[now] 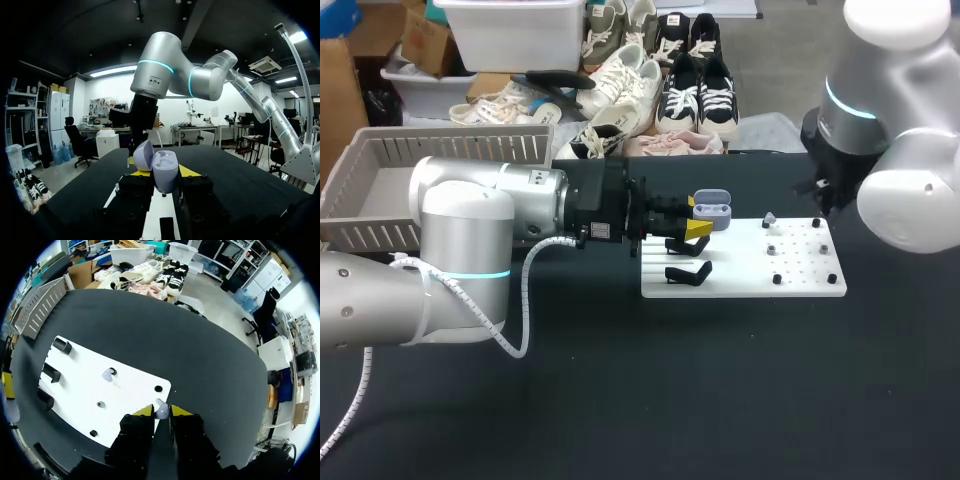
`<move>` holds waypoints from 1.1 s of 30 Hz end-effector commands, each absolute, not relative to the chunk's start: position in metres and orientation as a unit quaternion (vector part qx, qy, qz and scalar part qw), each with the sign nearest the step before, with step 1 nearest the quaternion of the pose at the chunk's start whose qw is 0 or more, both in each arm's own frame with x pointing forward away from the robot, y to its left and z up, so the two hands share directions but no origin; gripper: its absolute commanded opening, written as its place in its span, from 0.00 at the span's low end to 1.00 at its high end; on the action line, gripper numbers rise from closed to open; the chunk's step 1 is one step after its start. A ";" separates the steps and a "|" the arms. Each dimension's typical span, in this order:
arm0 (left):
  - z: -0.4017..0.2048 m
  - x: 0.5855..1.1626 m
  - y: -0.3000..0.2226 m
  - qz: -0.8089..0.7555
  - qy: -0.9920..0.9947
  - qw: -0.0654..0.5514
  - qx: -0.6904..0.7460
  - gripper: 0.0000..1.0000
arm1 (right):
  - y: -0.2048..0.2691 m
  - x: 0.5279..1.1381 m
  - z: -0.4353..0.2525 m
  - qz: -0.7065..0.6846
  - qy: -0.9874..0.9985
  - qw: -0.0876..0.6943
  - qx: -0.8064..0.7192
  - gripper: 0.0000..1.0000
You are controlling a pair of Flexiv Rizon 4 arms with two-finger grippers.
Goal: Pick up each earbud case from the left stands, insert the matching earbuds, close the lid, and place the case in the box.
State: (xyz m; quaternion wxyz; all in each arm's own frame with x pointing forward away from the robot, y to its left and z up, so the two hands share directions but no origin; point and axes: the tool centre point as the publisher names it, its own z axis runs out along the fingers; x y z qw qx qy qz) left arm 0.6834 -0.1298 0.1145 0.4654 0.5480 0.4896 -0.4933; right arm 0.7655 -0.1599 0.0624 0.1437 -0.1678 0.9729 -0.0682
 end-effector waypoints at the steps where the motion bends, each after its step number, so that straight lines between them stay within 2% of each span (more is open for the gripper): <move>1: 0.114 0.684 -0.130 -0.493 0.489 0.465 0.548 0.00 | -0.154 0.732 0.091 -0.083 0.970 0.150 -0.170 0.00; 17: 0.114 0.684 -0.130 -0.493 0.489 0.465 0.548 0.00 | -0.096 0.659 0.180 -0.089 0.966 0.168 -0.174 0.00; 33: 0.114 0.684 -0.130 -0.493 0.489 0.465 0.548 0.00 | -0.042 0.616 0.198 -0.095 0.960 0.160 -0.211 0.00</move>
